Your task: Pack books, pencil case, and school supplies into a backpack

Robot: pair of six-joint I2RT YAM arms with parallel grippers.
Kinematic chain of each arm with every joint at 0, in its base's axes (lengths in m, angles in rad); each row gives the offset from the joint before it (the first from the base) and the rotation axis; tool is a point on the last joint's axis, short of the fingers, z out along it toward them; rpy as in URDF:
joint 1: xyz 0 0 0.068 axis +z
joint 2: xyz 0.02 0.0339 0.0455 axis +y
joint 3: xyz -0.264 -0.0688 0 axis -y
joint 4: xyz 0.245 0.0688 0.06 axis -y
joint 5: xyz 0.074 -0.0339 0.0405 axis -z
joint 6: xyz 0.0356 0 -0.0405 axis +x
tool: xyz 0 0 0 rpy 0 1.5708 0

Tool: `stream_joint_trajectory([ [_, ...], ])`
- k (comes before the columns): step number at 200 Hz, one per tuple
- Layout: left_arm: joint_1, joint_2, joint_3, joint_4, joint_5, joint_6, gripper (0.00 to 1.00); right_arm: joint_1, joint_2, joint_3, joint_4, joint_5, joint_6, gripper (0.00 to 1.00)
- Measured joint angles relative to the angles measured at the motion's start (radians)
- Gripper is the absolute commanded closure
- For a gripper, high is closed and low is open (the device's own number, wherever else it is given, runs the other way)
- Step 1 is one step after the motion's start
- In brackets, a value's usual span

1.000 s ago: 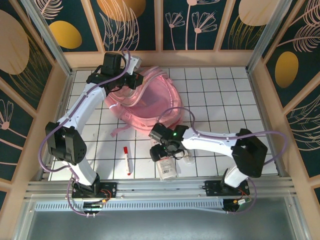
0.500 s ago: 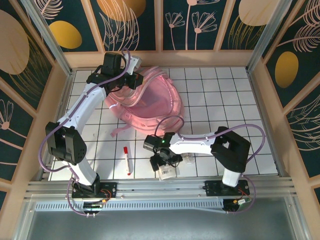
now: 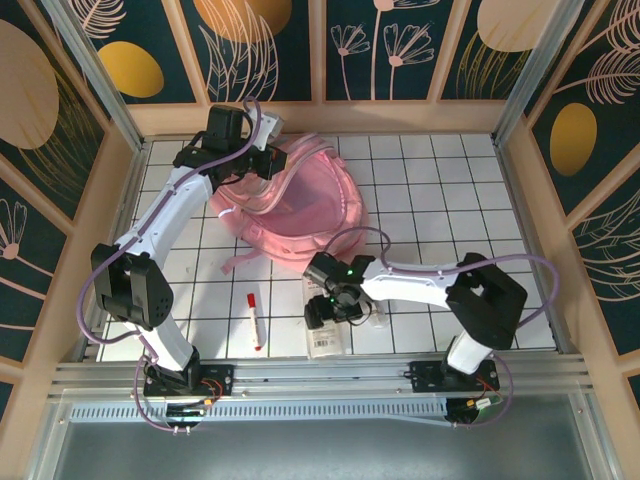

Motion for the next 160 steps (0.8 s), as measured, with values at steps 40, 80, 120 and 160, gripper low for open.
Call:
stream_joint_trajectory([
  [40, 0.0, -0.018, -0.063, 0.016, -0.009, 0.001, 1.0, -0.033, -0.02, -0.017, 0.044, -0.01, -0.003, 0.33],
  [80, 0.0, -0.071, -0.164, 0.059, -0.011, -0.001, 0.99, -0.045, -0.032, -0.063, 0.086, -0.034, 0.032, 0.31],
  [120, -0.002, -0.112, -0.266, 0.08, 0.057, -0.024, 0.77, -0.051, -0.034, -0.063, 0.071, 0.012, 0.066, 0.3],
  [160, -0.021, -0.361, -0.541, 0.075, 0.049, -0.2, 0.7, -0.063, -0.059, -0.093, 0.105, -0.012, 0.067, 0.35],
])
